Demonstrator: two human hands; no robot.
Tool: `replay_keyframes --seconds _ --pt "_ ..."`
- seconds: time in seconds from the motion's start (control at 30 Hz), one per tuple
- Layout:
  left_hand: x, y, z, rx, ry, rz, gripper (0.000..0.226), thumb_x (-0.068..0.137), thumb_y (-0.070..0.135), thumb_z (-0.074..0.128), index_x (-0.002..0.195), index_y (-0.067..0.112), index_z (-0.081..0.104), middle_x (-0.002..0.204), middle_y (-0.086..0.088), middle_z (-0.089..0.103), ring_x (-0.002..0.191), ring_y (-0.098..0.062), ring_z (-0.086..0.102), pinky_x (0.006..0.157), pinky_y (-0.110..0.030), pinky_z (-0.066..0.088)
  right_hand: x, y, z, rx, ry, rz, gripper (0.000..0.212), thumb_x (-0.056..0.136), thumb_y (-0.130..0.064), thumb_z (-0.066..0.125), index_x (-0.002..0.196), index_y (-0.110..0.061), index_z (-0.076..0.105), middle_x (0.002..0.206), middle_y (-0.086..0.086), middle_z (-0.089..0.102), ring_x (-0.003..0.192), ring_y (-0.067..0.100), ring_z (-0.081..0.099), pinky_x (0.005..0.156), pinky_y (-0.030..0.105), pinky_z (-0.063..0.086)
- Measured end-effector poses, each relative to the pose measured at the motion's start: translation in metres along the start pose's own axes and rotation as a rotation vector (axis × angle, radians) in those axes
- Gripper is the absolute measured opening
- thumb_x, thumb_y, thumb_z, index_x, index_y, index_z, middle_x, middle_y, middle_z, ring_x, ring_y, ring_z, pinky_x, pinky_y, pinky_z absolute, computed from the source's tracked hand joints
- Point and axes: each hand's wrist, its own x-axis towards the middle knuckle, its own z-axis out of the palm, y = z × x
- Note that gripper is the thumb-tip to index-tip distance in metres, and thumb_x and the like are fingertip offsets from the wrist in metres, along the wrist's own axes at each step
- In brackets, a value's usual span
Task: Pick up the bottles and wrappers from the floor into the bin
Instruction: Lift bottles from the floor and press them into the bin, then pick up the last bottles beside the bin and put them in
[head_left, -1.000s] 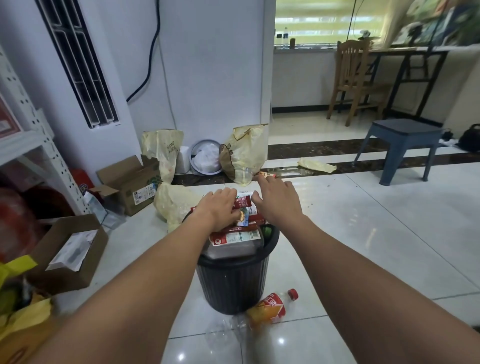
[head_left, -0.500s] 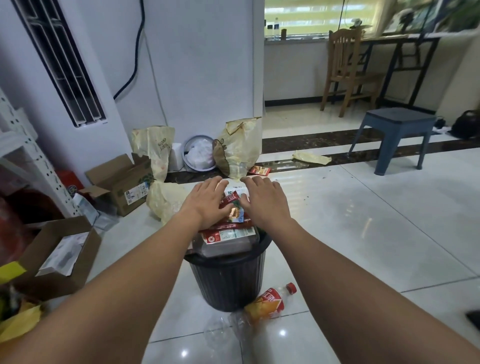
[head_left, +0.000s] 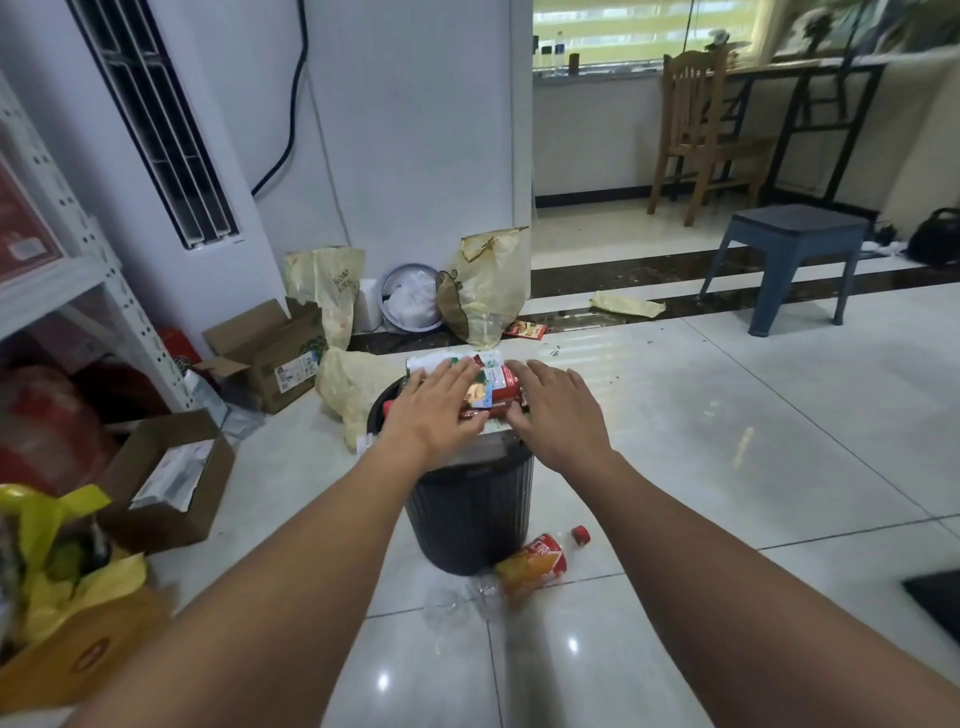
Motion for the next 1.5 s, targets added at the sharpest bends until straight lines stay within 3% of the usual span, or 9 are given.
replay_keyframes --seconds 0.4,0.93,1.1,1.5 --pt "-0.082 0.049 0.036 -0.073 -0.039 0.019 0.061 0.094 0.051 0.033 0.148 0.030 0.013 0.156 0.007 0.017 0.144 -0.013 0.011 0.118 -0.037 0.007 -0.089 0.012 0.011 -0.016 -0.058 0.016 0.059 0.091 -0.042 0.043 0.147 -0.032 0.027 0.149 0.001 0.038 0.136 0.018 0.036 0.116 0.038 0.018" --pt "-0.112 0.033 0.122 -0.080 -0.163 -0.001 0.062 0.094 0.051 0.036 0.148 0.032 0.013 0.156 0.007 0.018 0.143 -0.014 0.018 0.116 -0.037 0.009 -0.126 0.025 0.070 -0.037 -0.230 -0.020 0.063 0.092 -0.042 0.040 0.150 -0.036 0.016 0.155 0.002 0.026 0.140 0.020 0.028 0.116 0.043 0.017" --pt "-0.111 0.037 0.156 -0.109 -0.168 -0.028 0.062 0.094 0.049 0.038 0.148 0.030 0.015 0.156 0.006 0.020 0.143 -0.016 0.018 0.118 -0.038 0.005 -0.124 0.029 0.096 -0.066 -0.240 -0.043 0.064 0.090 -0.042 0.041 0.149 -0.035 0.018 0.153 0.002 0.029 0.137 0.021 0.032 0.114 0.043 0.019" --pt "-0.143 0.009 0.227 -0.225 -0.235 -0.208 0.065 0.091 0.047 0.047 0.147 0.027 0.020 0.153 0.004 0.026 0.140 -0.015 0.024 0.117 -0.036 0.011 -0.130 0.038 0.157 -0.073 -0.360 -0.022 0.065 0.089 -0.039 0.043 0.150 -0.031 0.019 0.151 0.003 0.033 0.132 0.027 0.039 0.111 0.045 0.028"
